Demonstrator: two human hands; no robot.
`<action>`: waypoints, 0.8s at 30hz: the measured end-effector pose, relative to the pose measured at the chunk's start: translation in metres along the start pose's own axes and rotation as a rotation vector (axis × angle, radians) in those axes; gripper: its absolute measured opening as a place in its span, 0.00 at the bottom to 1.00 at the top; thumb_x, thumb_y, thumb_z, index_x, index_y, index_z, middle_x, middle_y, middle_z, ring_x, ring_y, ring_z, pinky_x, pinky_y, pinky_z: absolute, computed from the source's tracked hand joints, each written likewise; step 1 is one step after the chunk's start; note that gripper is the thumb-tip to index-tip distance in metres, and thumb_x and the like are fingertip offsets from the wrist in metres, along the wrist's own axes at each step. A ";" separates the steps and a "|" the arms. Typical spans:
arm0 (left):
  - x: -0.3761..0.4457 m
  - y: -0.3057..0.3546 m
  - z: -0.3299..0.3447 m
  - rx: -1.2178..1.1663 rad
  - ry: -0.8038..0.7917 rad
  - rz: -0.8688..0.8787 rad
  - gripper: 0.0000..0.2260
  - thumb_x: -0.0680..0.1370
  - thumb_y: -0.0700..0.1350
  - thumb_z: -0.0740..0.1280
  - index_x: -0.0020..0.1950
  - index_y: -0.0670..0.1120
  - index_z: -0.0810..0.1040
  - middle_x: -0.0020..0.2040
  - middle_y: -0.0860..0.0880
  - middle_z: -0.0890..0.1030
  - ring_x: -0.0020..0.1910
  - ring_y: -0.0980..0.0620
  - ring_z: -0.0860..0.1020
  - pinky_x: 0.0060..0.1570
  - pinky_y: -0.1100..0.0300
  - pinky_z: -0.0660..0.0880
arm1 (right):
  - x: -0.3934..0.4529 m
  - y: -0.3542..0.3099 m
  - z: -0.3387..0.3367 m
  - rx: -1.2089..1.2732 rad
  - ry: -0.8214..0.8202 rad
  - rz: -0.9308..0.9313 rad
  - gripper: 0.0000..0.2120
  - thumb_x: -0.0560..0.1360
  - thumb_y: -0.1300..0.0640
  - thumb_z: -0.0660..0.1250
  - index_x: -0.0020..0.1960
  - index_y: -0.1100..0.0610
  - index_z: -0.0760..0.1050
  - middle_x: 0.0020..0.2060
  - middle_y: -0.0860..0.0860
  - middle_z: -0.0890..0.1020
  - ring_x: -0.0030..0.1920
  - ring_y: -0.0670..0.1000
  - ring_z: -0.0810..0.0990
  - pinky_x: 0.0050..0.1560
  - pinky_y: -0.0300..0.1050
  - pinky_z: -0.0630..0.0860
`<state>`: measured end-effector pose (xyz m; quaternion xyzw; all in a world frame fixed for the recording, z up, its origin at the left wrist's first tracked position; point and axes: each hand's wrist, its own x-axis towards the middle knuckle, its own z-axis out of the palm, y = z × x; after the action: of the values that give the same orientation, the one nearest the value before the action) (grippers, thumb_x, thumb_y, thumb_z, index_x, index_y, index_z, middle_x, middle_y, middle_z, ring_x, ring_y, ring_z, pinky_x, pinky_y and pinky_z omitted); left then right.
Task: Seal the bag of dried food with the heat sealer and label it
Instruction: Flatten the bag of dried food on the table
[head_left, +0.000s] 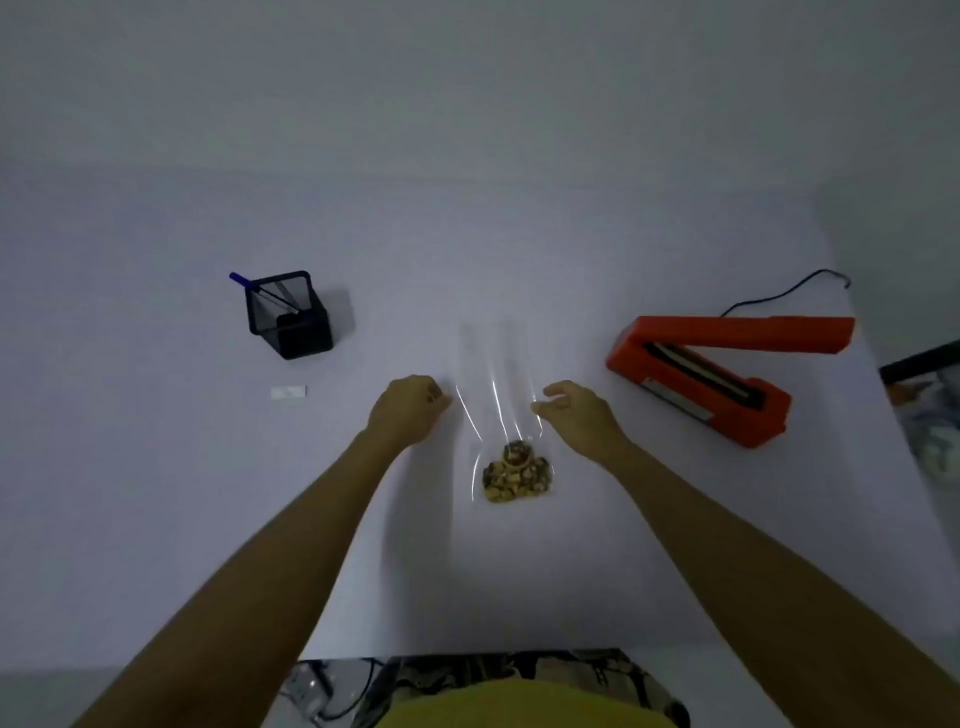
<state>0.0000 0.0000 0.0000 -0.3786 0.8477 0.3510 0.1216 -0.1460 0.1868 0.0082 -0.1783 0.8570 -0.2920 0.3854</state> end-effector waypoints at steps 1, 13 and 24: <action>0.002 0.003 0.003 -0.027 -0.019 -0.006 0.14 0.79 0.51 0.64 0.51 0.41 0.80 0.49 0.44 0.82 0.50 0.44 0.78 0.48 0.55 0.73 | 0.003 0.001 0.000 0.033 -0.012 -0.002 0.19 0.75 0.50 0.68 0.63 0.57 0.74 0.55 0.54 0.80 0.51 0.50 0.76 0.51 0.40 0.69; 0.004 0.005 0.026 -0.379 -0.135 -0.128 0.09 0.77 0.46 0.68 0.37 0.48 0.76 0.37 0.49 0.81 0.37 0.50 0.77 0.40 0.61 0.73 | 0.019 0.022 0.014 0.354 -0.093 0.033 0.07 0.75 0.67 0.65 0.45 0.56 0.78 0.40 0.56 0.83 0.35 0.52 0.80 0.38 0.38 0.74; -0.007 -0.003 0.030 -0.441 0.006 -0.121 0.12 0.75 0.54 0.70 0.51 0.47 0.74 0.39 0.51 0.82 0.38 0.59 0.79 0.36 0.70 0.71 | 0.010 0.033 0.031 0.349 0.039 0.051 0.13 0.72 0.55 0.73 0.54 0.56 0.77 0.44 0.50 0.83 0.40 0.51 0.84 0.42 0.43 0.80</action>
<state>0.0053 0.0231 -0.0203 -0.4473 0.7266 0.5187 0.0542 -0.1312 0.1958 -0.0352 -0.0810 0.8049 -0.4299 0.4010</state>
